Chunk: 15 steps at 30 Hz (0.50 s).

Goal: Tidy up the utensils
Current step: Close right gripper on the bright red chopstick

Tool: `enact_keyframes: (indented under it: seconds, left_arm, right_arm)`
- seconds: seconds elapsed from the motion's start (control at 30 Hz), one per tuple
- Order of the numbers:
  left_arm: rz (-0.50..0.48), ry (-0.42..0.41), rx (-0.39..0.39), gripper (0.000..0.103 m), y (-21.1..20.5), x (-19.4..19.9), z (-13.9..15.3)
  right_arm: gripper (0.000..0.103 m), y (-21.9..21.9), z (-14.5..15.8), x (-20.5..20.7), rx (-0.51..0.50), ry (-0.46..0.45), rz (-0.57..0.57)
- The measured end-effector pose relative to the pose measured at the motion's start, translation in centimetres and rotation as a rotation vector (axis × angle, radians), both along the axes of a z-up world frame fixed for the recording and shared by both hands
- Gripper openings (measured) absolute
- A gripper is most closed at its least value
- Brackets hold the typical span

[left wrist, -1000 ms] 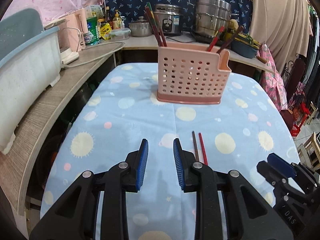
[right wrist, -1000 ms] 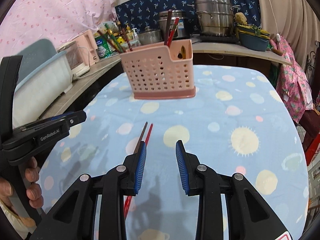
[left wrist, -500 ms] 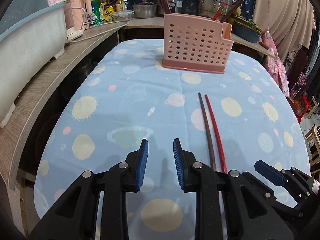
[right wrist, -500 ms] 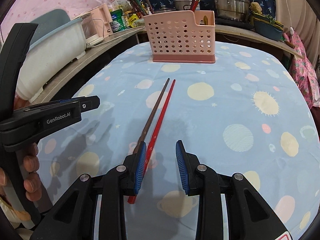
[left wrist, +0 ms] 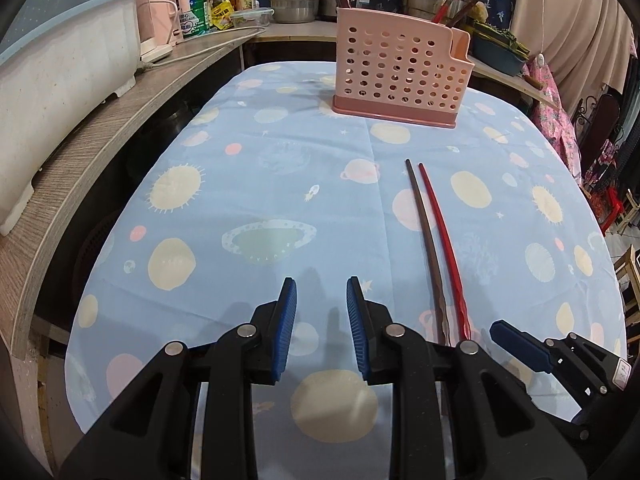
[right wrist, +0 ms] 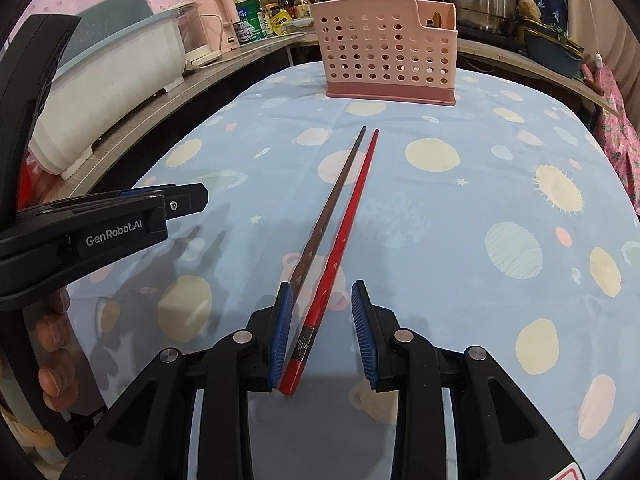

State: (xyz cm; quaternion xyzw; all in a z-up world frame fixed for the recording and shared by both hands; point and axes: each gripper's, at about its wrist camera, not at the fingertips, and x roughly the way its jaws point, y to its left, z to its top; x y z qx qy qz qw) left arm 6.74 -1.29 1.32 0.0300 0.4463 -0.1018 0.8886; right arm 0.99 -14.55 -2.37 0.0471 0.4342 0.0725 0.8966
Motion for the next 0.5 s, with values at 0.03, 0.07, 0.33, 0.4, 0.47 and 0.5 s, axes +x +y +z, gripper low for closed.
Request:
enact_keyframes:
  seconds: [0.03, 0.07, 0.33, 0.4, 0.47, 0.5]
  left_arm:
    - [-0.002, 0.001, 0.001, 0.025, 0.0, -0.1, -0.1]
    - [-0.003, 0.002, 0.002, 0.025, 0.0, -0.1, -0.1]
    - [-0.012, 0.005, -0.001, 0.025, -0.3, -0.2, -0.3]
    - [-0.017, 0.008, 0.001, 0.025, -0.5, -0.2, -0.4]
    - [-0.021, 0.011, 0.003, 0.025, -0.7, -0.3, -0.5]
    - [-0.023, 0.012, 0.003, 0.025, -0.8, -0.3, -0.5]
  right_arm:
    - [0.030, 0.1, -0.1, 0.0, -0.002, 0.003, 0.001]
    - [0.030, 0.2, -0.2, 0.0, -0.004, 0.006, 0.000]
    - [0.016, -0.3, -0.9, 0.0, -0.019, 0.011, -0.024]
    - [0.008, -0.8, -1.0, -0.1, -0.021, 0.011, -0.041]
    - [0.007, -1.4, -1.0, -0.2, -0.013, 0.012, -0.059]
    - [0.006, -1.8, -1.0, -0.2, -0.012, 0.012, -0.068]
